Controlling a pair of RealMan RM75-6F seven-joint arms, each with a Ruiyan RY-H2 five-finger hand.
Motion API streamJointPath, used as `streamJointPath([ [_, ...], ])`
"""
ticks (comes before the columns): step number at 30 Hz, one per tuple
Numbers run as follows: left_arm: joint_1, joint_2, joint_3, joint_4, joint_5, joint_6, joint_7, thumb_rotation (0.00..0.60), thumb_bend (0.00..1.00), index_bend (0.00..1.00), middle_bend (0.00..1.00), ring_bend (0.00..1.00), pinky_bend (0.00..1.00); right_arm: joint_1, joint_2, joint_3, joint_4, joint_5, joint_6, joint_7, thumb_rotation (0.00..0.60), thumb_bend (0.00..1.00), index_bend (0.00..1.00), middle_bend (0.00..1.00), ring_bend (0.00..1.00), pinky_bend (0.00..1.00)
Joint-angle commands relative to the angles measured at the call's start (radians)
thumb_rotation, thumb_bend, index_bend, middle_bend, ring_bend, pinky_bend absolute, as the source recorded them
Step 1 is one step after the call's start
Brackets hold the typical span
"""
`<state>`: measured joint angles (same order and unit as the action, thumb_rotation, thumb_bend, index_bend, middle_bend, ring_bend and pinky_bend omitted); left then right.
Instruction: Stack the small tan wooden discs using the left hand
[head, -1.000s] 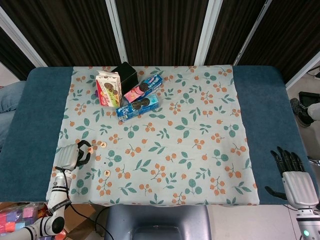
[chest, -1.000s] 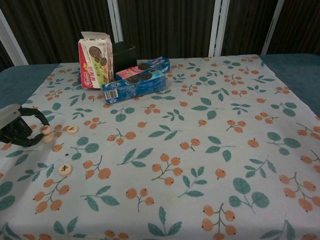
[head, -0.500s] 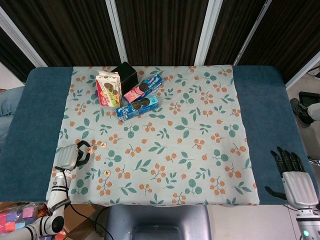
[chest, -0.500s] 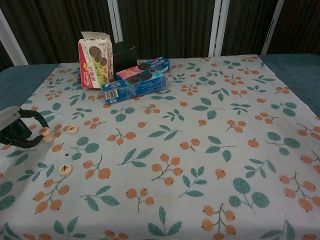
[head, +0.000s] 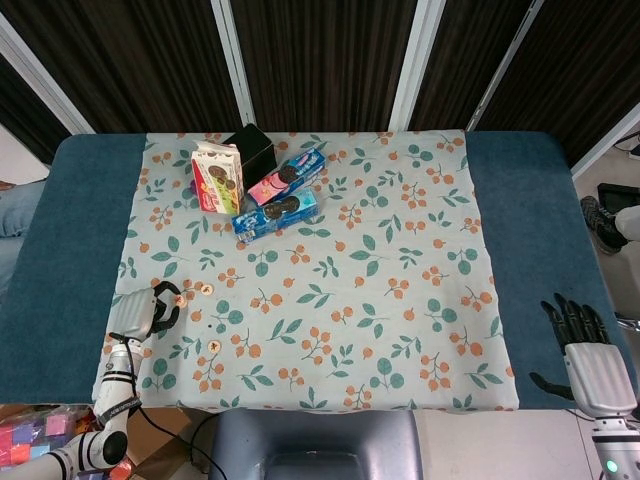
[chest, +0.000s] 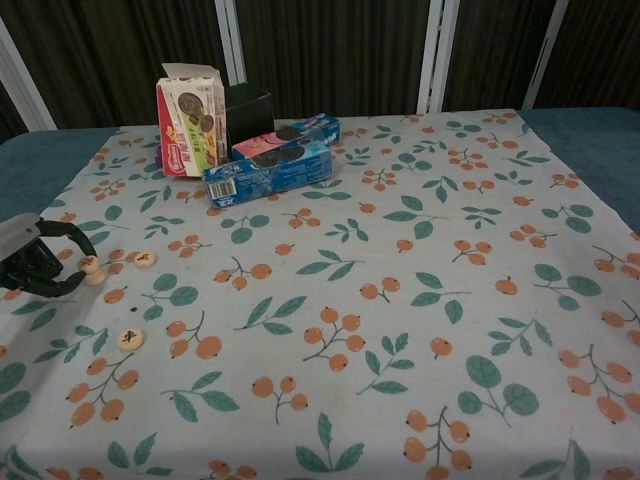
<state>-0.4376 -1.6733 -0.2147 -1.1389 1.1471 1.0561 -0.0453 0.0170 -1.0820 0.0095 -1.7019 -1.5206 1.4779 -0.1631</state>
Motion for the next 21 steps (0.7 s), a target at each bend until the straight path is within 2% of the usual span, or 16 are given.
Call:
streamJointPath([
  [1,0.0,0.0,0.0,0.002,-0.001,-0.002,-0.002,0.6,0.44,0.46,1.0,1.0,1.0,0.0,-0.001,0.0,0.0,0.0,0.0,-0.001,0.6,0.19,0.0,0.0,0.0,0.0],
  [21,-0.001,0.009,0.002,-0.001,-0.001,-0.013,-0.01,0.6,0.44,0.39,1.0,1.0,1.0,0.002,-0.002,0.001,0.0,0.002,-0.002,-0.005,0.6,0.19,0.0,0.0,0.0,0.0],
])
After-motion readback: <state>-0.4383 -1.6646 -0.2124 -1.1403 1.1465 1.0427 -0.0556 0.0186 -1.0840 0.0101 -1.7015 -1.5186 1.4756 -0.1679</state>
